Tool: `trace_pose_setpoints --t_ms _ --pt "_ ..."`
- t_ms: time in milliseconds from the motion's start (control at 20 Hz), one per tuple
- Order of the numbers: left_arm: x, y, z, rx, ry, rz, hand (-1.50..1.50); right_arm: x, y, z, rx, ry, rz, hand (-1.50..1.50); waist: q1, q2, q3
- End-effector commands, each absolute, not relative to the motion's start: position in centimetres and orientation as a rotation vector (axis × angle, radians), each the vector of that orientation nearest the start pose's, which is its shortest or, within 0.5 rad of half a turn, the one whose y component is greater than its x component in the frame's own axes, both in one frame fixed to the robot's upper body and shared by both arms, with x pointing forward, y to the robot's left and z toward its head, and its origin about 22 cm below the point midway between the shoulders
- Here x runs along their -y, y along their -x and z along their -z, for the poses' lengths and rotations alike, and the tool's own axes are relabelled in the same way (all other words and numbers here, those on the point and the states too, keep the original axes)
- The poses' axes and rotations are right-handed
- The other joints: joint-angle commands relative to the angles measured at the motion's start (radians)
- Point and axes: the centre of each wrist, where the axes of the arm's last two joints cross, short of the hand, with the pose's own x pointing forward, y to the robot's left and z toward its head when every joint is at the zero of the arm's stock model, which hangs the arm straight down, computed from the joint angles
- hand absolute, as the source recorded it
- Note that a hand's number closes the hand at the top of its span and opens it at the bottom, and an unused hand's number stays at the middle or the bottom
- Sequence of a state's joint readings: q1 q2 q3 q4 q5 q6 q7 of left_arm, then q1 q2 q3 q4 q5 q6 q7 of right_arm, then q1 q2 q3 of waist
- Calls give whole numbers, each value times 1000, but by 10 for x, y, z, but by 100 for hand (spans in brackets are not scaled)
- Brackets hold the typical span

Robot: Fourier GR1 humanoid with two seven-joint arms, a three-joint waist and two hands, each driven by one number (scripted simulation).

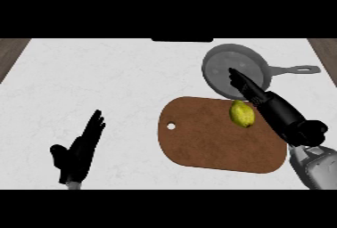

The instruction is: Pick the pear from the cutting board and place it in the pan

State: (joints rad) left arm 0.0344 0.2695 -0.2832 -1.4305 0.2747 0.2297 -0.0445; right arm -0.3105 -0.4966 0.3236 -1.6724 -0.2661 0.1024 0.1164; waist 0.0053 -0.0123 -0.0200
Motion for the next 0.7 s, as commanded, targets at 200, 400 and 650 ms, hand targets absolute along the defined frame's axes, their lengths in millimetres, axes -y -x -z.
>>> trace_pose_setpoints --t_ms 200,400,650 --pt "-220 -246 1 1435 143 110 0 275 -346 -112 1832 -438 -297 150 43 34 26" --pt "-205 -253 -9 1392 250 135 0 298 -349 -79 1915 27 -353 -150 41 38 26" --pt "-199 -255 1 1346 228 92 0 326 -359 -53 2092 -89 -138 -150 21 24 23"
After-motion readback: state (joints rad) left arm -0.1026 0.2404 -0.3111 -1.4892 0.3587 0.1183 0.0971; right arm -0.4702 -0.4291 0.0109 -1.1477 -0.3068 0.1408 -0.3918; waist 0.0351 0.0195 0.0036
